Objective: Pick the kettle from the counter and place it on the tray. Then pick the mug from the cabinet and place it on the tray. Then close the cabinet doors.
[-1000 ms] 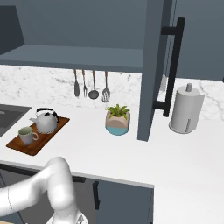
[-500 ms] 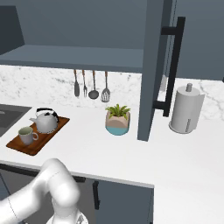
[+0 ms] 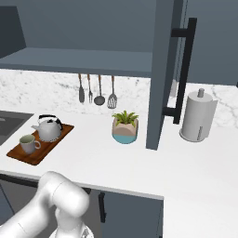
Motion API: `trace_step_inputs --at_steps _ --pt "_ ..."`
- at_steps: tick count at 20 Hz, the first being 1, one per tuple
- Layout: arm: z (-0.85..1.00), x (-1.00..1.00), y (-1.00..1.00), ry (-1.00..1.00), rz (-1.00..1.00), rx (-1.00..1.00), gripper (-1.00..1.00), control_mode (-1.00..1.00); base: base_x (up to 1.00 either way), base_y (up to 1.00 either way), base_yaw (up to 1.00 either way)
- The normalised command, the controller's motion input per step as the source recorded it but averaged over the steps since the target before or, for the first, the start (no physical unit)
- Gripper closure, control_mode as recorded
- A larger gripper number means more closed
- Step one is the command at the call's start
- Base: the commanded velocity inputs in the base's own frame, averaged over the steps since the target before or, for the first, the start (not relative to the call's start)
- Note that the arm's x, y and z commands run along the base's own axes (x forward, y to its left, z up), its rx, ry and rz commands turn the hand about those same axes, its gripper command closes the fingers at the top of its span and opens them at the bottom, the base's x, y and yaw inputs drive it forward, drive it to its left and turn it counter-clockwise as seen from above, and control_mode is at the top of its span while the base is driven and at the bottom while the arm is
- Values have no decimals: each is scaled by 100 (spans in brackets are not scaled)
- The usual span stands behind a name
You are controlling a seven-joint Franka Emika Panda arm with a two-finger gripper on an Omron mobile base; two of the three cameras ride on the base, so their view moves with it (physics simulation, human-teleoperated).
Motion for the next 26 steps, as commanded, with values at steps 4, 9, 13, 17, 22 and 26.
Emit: trace_step_inputs --at_steps 4,9,13,17,22,26 --pt "49 41 -40 49 0 -3 100 -100 0 0 0" --pt "42 65 -41 52 1 -3 100 -100 0 0 0" --pt "28 79 -43 46 9 -2 100 -100 0 0 0" --pt "34 66 -53 45 12 -3 100 -100 0 0 0" --pt "28 66 -53 45 15 0 100 -100 0 0 0" --pt "0 75 -55 24 17 0 100 -100 0 0 0"
